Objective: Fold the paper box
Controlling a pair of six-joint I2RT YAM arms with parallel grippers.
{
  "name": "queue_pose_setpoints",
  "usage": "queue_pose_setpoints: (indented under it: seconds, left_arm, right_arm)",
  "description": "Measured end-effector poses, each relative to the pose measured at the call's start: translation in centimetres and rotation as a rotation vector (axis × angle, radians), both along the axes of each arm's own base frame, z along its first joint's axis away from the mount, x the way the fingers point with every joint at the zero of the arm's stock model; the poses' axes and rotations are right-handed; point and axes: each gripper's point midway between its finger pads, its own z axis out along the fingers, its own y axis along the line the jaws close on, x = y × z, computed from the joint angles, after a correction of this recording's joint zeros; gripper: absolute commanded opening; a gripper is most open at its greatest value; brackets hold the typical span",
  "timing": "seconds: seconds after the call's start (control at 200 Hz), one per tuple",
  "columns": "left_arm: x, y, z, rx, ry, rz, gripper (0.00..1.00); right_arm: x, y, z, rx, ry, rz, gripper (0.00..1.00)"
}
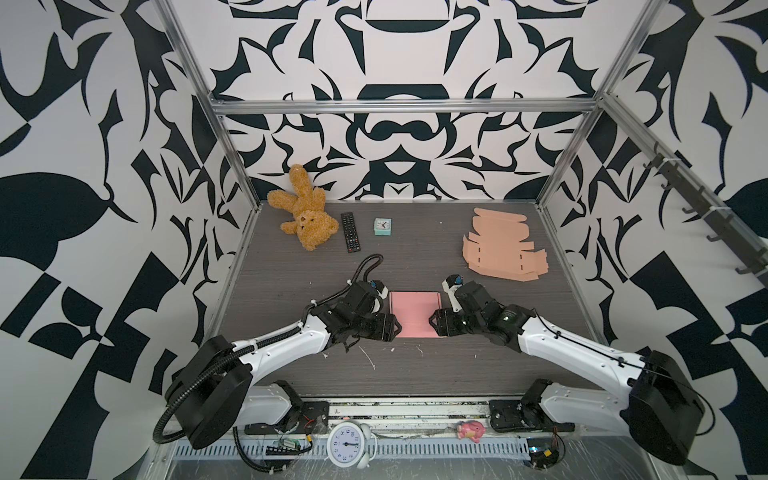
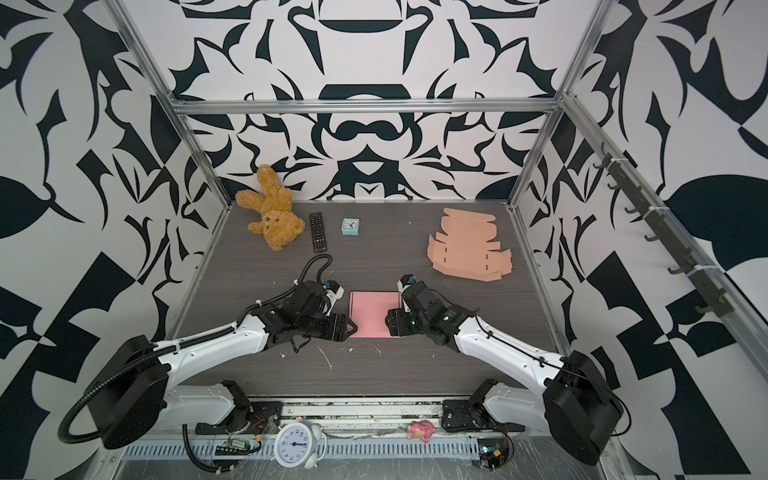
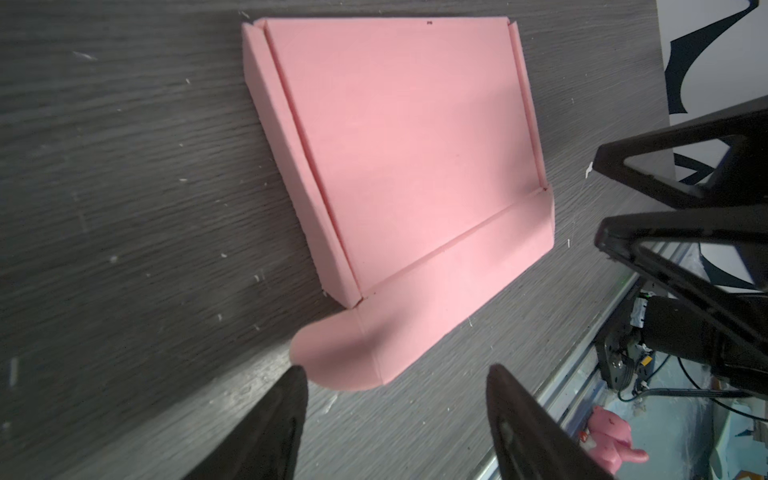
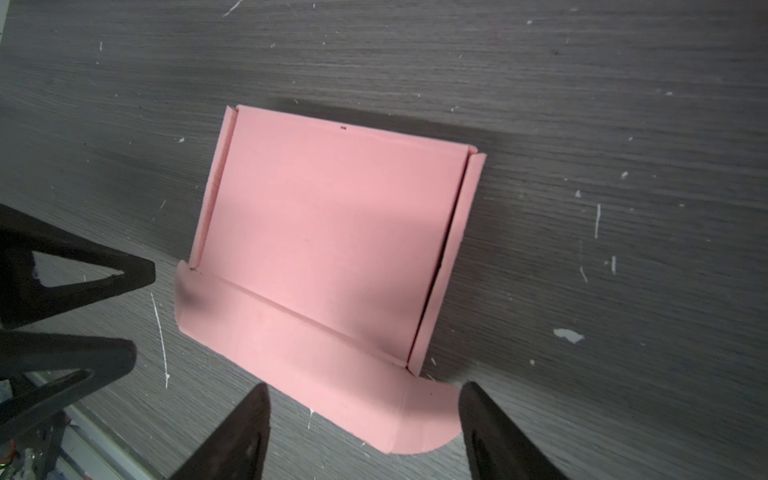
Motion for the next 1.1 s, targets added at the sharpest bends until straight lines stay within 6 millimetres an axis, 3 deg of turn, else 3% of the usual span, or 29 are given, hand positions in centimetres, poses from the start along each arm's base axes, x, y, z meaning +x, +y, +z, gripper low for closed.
queue_pose_setpoints:
  seconds: [0.42,1.1]
  left_arm:
    - [0.0,-0.4,-1.2,0.014,0.033,0.009,0.67]
    - [-0.2,-1.5,-2.3,0.004,0.053,0.002,0.66]
  right_arm:
    - [-1.3,-0.3,-2.3,-0.037,0.057,0.001,0.72]
    - [-1.4,1.0,-3.1,0.0,0.071,0.017,0.73]
